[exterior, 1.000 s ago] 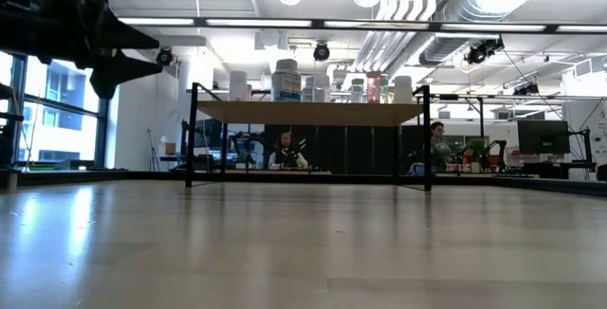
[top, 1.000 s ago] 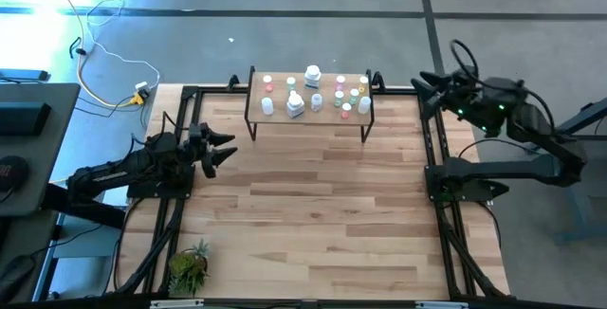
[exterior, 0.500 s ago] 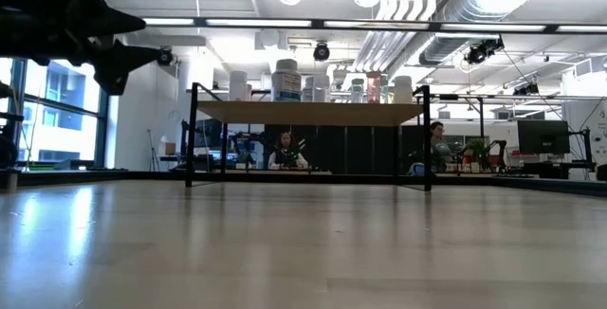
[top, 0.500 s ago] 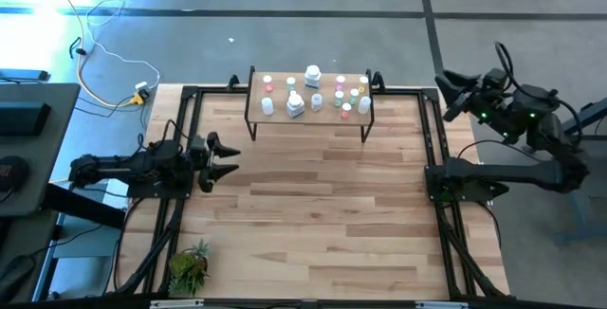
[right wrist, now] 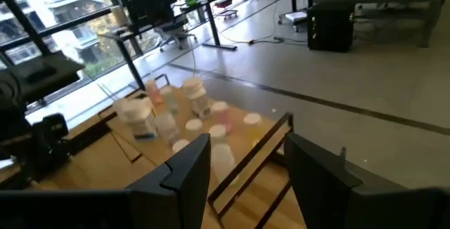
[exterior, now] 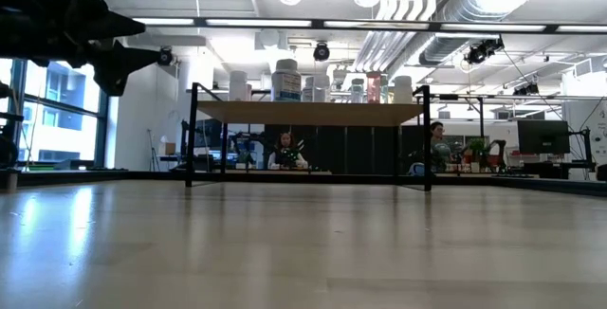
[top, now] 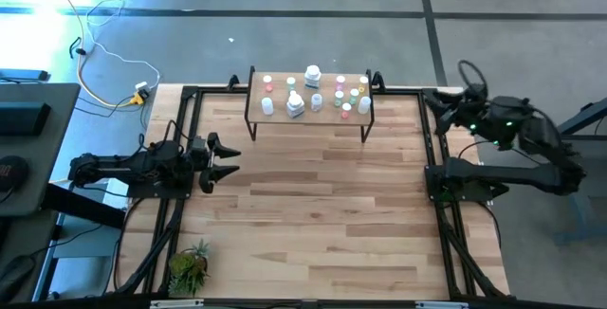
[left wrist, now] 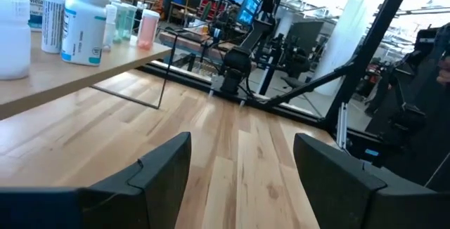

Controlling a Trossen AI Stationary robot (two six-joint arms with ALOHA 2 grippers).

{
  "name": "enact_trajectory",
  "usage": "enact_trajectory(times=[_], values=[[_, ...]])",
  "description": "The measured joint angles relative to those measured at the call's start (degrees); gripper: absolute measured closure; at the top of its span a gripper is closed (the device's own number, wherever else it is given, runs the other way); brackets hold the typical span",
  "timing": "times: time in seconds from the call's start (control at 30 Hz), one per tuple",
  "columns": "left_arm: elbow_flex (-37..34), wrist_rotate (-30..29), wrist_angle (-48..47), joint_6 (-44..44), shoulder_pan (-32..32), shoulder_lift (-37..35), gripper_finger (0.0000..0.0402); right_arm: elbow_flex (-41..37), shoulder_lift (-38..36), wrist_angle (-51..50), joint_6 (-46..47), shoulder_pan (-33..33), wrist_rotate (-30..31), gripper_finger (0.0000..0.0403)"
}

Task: Pick and place medicine bottles onto shelf by color
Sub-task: Return to Home Position

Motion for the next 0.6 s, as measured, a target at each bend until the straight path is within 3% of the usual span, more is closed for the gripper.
enact_trajectory(times=[0.37,0.6], values=[[0.0,0.0,0.0,0.0,0.0,0.1,0.0161,-24.7,-7.9,22.8,-1.1,0.0,-9.7,0.0231],[0.0,0.0,0.0,0.0,0.0,0.1,0.0161,-37.6,-17.9,33.1,0.5,0.0,-15.6,0.0231]])
